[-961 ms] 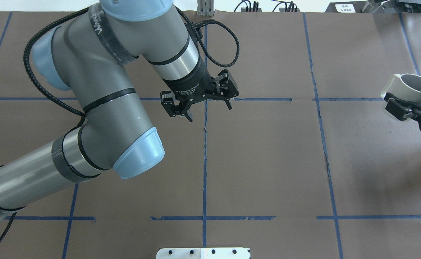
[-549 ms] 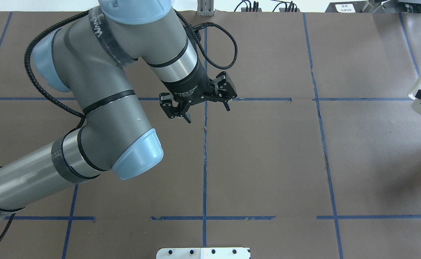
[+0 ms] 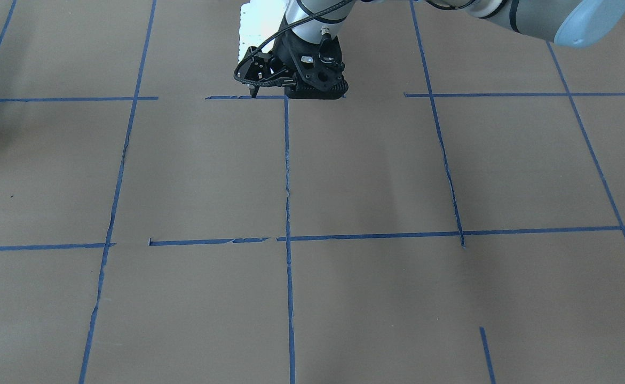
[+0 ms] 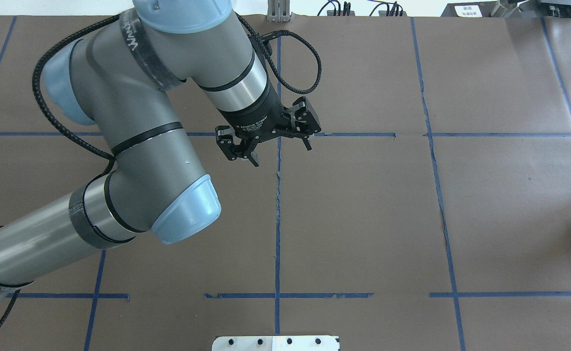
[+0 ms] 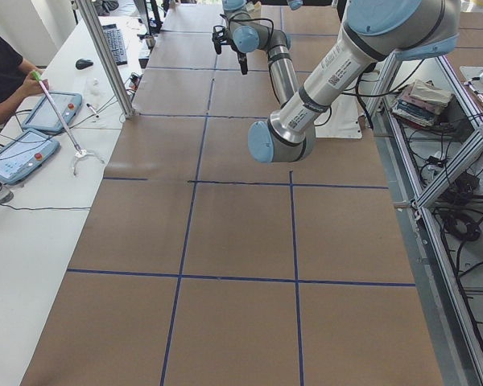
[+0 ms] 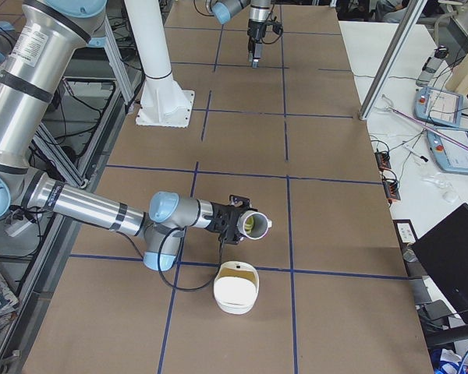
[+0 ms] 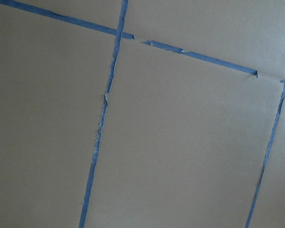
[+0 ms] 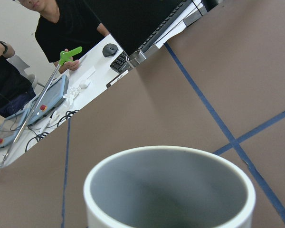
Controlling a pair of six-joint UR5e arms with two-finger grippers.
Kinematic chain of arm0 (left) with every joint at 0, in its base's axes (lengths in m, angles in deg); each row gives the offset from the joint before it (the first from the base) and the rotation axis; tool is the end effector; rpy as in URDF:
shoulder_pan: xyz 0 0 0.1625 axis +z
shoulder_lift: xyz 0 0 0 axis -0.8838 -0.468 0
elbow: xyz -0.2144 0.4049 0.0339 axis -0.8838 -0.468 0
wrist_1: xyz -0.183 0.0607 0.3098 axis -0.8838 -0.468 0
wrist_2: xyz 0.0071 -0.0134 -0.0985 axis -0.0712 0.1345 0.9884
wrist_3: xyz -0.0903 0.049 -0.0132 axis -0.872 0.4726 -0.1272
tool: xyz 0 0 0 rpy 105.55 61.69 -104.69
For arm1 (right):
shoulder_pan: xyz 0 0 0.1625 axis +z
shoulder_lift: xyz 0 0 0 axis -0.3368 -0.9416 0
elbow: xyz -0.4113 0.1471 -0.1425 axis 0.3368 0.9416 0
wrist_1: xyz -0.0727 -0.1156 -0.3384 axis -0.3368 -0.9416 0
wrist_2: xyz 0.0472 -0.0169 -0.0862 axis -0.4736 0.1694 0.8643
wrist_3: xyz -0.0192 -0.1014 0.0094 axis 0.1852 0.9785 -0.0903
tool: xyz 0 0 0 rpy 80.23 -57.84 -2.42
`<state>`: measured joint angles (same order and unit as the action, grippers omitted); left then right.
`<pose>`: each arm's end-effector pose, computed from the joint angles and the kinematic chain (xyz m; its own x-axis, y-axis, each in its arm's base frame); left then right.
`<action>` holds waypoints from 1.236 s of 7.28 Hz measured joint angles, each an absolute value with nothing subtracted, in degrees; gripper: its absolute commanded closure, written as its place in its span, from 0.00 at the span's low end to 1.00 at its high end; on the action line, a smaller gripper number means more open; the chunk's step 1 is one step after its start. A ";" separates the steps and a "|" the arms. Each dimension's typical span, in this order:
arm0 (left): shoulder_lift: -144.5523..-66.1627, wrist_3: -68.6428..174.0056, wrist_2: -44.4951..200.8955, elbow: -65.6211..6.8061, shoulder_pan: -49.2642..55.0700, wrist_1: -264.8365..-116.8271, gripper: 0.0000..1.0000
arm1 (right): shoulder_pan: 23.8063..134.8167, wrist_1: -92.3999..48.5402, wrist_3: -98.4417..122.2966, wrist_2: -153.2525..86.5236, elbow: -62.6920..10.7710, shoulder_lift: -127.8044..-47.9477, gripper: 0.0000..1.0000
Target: Left arm hands cup to right arm to dump lemon
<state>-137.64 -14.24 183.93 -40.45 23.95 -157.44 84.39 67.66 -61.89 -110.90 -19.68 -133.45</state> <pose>0.4554 -0.4475 0.1030 0.4398 -0.1985 -0.8759 0.0297 0.9779 -0.2068 0.0068 -0.2534 0.6731 0.1127 0.2511 0.9614 -0.8142 0.5779 -0.0555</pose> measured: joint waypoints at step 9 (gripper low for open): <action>-137.62 -14.24 182.97 -41.67 23.87 -157.43 0.00 | 99.98 79.05 -123.33 -119.55 -10.76 -129.16 0.80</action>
